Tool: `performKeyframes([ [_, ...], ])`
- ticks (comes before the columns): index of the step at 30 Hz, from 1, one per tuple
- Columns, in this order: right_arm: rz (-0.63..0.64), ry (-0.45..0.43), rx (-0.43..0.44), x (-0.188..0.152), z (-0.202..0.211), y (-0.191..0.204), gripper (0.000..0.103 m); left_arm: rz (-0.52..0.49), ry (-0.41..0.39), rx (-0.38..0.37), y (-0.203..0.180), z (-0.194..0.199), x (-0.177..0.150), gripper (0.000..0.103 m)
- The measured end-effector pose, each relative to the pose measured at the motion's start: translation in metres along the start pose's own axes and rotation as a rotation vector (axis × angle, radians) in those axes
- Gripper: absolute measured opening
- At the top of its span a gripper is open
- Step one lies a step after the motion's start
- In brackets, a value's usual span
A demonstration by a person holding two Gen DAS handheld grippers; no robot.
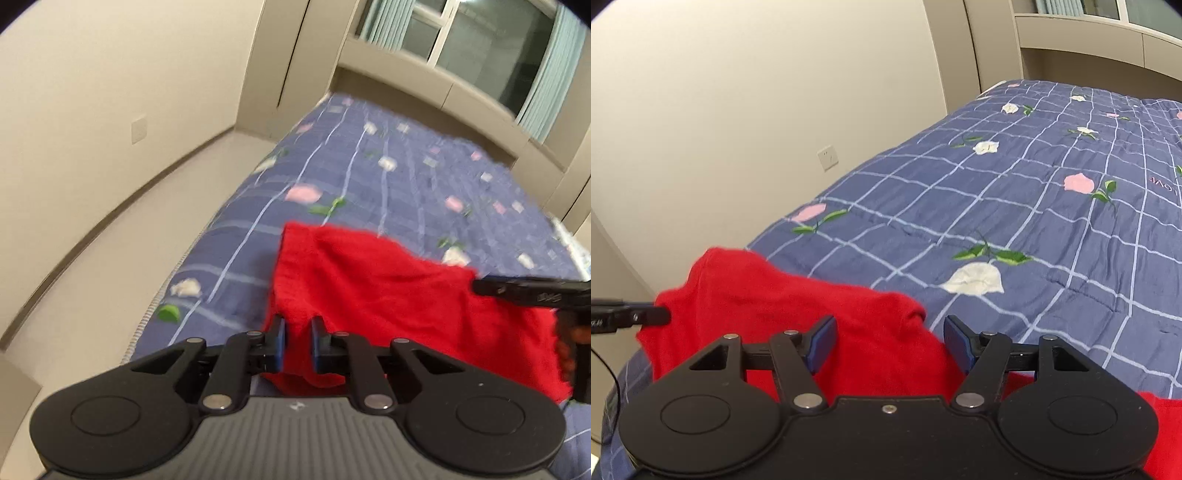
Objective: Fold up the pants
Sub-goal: 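Grasp the waistband edge with the left gripper and pull it to straighten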
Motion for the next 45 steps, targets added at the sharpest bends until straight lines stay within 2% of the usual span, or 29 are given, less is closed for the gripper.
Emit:
performKeyframes([
  [3, -0.001, 0.008, -0.005, -0.003, -0.001, -0.002, 0.067, 0.006, 0.038, 0.017, 0.005, -0.006, -0.005, 0.038],
  [4, -0.006, 0.007, -0.005, -0.003, -0.001, -0.004, 0.067, 0.005, 0.038, 0.026, 0.007, -0.006, -0.005, 0.061],
  [5, -0.014, 0.006, -0.001, -0.002, -0.001, -0.005, 0.067, 0.013, 0.036, 0.034, 0.009, -0.005, -0.005, 0.081],
  [6, -0.022, 0.008, 0.002, -0.001, -0.002, -0.007, 0.067, 0.026, 0.037, 0.028, 0.011, -0.005, -0.005, 0.085],
  [7, -0.031, 0.010, 0.005, 0.000, -0.004, -0.009, 0.067, 0.040, 0.046, 0.015, 0.015, -0.005, -0.005, 0.085],
  [9, -0.068, 0.021, 0.013, 0.003, -0.010, -0.015, 0.067, 0.085, 0.082, -0.010, 0.022, -0.012, -0.007, 0.081],
  [10, -0.103, 0.035, 0.024, 0.005, -0.015, -0.018, 0.066, 0.106, 0.103, -0.014, 0.026, -0.017, -0.008, 0.073],
  [11, -0.146, 0.055, 0.038, 0.005, -0.021, -0.023, 0.059, 0.122, 0.122, -0.014, 0.028, -0.021, -0.010, 0.058],
  [12, -0.179, 0.072, 0.051, 0.005, -0.026, -0.025, 0.054, 0.125, 0.120, -0.018, 0.029, -0.022, -0.009, 0.052],
  [14, -0.195, 0.101, 0.054, 0.005, -0.034, -0.025, 0.023, 0.115, 0.109, -0.029, 0.026, -0.019, -0.009, 0.032],
  [15, -0.181, 0.101, 0.047, 0.006, -0.036, -0.022, 0.014, 0.107, 0.107, -0.037, 0.025, -0.018, -0.009, 0.017],
  [16, -0.167, 0.097, 0.042, 0.007, -0.036, -0.020, 0.008, 0.126, 0.104, -0.054, 0.024, -0.015, -0.009, 0.012],
  [22, -0.124, -0.016, 0.051, 0.024, -0.020, -0.012, 0.005, 0.129, 0.026, -0.025, 0.019, 0.020, 0.001, 0.009],
  [24, -0.090, -0.021, 0.036, 0.025, -0.023, -0.010, 0.005, 0.122, 0.042, -0.008, 0.021, 0.016, -0.002, 0.009],
  [27, -0.071, 0.016, -0.016, 0.014, -0.039, -0.010, 0.006, 0.121, 0.099, 0.025, 0.025, -0.004, -0.012, 0.010],
  [28, -0.072, 0.025, -0.037, 0.009, -0.044, -0.011, 0.007, 0.122, 0.098, 0.024, 0.026, -0.005, -0.012, 0.012],
  [30, -0.060, 0.019, -0.058, 0.003, -0.046, -0.010, 0.020, 0.129, 0.096, 0.019, 0.027, -0.003, -0.009, 0.020],
  [31, -0.057, 0.016, -0.072, 0.002, -0.044, -0.010, 0.031, 0.131, 0.094, 0.025, 0.028, -0.001, -0.008, 0.034],
  [32, -0.062, 0.012, -0.067, 0.002, -0.040, -0.010, 0.035, 0.136, 0.094, 0.039, 0.031, 0.002, -0.008, 0.054],
  [33, -0.062, 0.007, -0.053, 0.002, -0.034, -0.009, 0.040, 0.145, 0.097, 0.049, 0.035, 0.004, -0.008, 0.062],
  [34, -0.049, -0.006, -0.051, 0.003, -0.025, -0.007, 0.056, 0.163, 0.097, 0.051, 0.040, 0.005, -0.010, 0.067],
  [35, -0.033, -0.027, -0.055, 0.002, -0.015, -0.004, 0.070, 0.181, 0.096, 0.047, 0.044, 0.007, -0.010, 0.067],
  [37, -0.015, -0.065, -0.046, -0.002, 0.010, -0.001, 0.074, 0.215, 0.105, 0.032, 0.051, 0.009, -0.013, 0.068],
  [41, -0.056, -0.116, -0.058, -0.027, 0.071, 0.000, 0.093, 0.240, 0.114, -0.016, 0.050, 0.004, -0.014, 0.076],
  [45, -0.145, -0.126, -0.132, -0.070, 0.125, -0.002, 0.097, 0.261, 0.138, -0.054, 0.036, 0.001, -0.015, 0.076],
])
Point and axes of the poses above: each gripper's, at about its wrist camera, not at the fingertips, and z roughly against the way its jaws point, y to its left, x to its top, the point moved 3 cm from there along -z, roughly the way its jaws point, and after that the axes turned 14 degrees about -y, right-handed, at the moved point
